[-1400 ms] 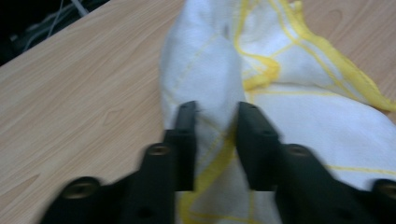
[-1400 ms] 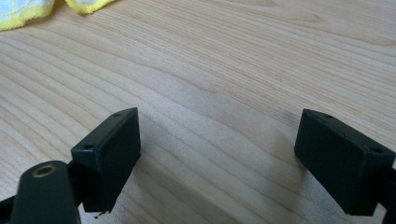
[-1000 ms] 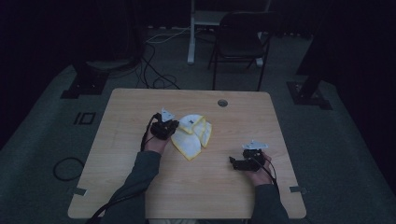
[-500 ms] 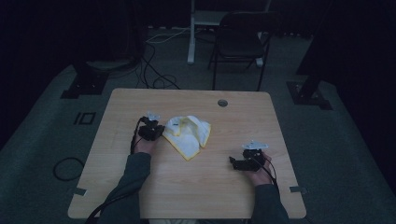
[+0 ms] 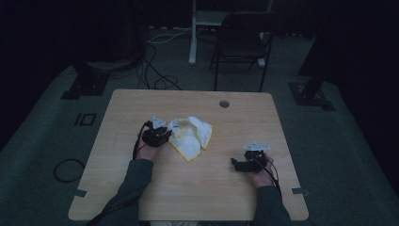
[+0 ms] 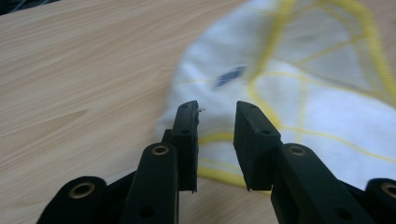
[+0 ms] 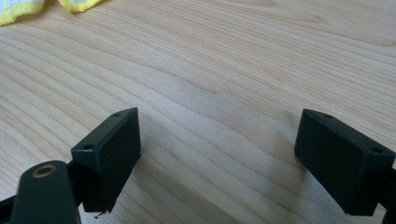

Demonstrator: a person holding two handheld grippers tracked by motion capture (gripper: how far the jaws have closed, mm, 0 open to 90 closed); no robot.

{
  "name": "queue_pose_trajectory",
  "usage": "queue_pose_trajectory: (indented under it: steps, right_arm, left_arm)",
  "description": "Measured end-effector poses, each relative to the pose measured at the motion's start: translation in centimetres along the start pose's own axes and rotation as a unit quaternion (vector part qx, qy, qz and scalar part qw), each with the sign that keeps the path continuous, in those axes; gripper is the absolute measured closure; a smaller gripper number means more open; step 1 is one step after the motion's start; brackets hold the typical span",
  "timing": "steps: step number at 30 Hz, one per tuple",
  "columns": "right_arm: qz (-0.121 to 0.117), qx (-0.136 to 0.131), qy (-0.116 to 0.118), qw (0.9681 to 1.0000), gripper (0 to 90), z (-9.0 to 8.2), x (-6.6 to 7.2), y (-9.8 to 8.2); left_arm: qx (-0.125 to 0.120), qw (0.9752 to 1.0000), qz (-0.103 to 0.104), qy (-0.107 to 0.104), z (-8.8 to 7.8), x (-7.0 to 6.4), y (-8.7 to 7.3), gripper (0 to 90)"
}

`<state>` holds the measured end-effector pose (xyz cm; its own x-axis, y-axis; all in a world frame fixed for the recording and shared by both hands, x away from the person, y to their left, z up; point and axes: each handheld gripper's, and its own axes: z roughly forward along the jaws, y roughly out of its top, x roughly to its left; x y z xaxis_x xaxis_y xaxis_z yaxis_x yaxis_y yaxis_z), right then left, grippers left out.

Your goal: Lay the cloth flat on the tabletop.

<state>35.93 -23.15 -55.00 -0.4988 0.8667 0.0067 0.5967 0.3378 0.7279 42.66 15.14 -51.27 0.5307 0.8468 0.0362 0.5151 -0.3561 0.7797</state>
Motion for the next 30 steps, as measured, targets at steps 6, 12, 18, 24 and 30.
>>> queue_pose_trajectory:
  steps: [6, 12, 18, 24, 30]
  right_arm:
    - [0.0, 0.0, 0.0, 1.0, 14.4, 0.0, 0.0, 0.0]
    - [0.0, 0.0, 0.0, 1.0, 14.4, 0.0, 0.0, 0.0]
    - [0.0, 0.0, 0.0, 1.0, 14.4, 0.0, 0.0, 0.0]
    - [0.0, 0.0, 0.0, 1.0, 14.4, 0.0, 0.0, 0.0]
    - [0.001, -0.004, -0.003, 1.0, 27.8, -0.1, 0.1, 0.1]
  left_arm:
    - [0.009, 0.9997, 0.012, -0.017, 1.2, -1.6, 0.1, 67.0]
    - [0.018, 0.9994, 0.019, -0.021, 2.2, -2.3, 0.3, 62.8]
    - [0.04, 0.9991, 0.008, -0.004, 3.2, -1.9, 0.2, 67.7]
    - [0.036, 0.9993, -0.001, -0.004, 2.8, -1.4, 0.3, 88.1]
    - [0.018, 0.9998, 0.002, -0.004, 1.7, -1.2, 0.8, 89.5]
